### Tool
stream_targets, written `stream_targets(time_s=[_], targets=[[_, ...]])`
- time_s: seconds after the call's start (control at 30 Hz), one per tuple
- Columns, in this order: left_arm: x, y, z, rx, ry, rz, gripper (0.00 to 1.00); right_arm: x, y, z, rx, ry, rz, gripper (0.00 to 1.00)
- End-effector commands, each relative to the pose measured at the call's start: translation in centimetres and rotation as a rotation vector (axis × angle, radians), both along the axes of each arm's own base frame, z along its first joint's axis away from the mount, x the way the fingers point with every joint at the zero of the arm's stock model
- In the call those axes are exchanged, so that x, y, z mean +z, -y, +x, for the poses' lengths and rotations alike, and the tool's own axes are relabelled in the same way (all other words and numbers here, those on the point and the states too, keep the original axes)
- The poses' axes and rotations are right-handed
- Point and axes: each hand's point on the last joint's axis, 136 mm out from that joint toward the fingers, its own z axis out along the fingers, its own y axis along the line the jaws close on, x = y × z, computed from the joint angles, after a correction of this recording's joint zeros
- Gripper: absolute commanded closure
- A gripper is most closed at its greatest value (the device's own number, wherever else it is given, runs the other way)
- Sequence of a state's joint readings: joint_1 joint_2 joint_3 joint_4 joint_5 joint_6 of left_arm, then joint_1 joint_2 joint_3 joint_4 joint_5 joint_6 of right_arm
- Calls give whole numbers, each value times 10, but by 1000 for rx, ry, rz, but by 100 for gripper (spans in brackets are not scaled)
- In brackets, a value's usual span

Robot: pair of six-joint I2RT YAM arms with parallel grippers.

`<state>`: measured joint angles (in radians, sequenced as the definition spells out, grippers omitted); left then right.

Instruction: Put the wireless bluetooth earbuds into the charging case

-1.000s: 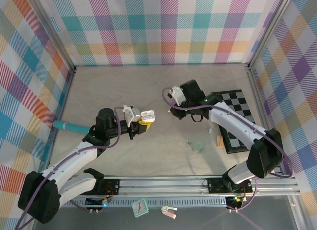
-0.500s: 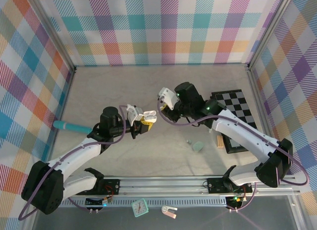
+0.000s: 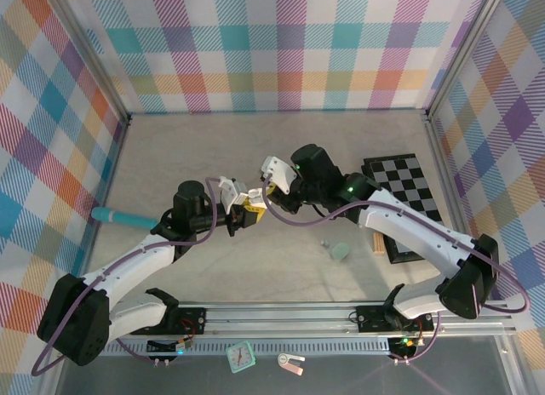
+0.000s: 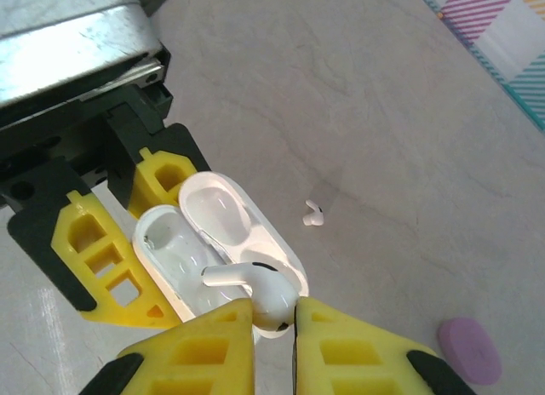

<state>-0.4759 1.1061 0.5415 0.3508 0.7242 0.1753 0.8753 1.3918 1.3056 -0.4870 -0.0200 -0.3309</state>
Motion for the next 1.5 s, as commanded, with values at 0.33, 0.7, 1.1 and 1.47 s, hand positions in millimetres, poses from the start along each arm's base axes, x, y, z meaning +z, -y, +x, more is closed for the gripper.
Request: stream_targets(time_s=[0.33,0.7,1.1,1.47], targets=[[27,11,-2,-59,54,-45,95,6,-25,-5,70,30,16,82],[31,10,-2,-52,59,-50,95,2,-31,-24,162,-34,29,81],[33,7,-2,-38,81,-49,96,8,-22,-27,142,-25,44,67],[32,-9,-11,15,108,-11,96,55,22,-4,22,-170,465,50]])
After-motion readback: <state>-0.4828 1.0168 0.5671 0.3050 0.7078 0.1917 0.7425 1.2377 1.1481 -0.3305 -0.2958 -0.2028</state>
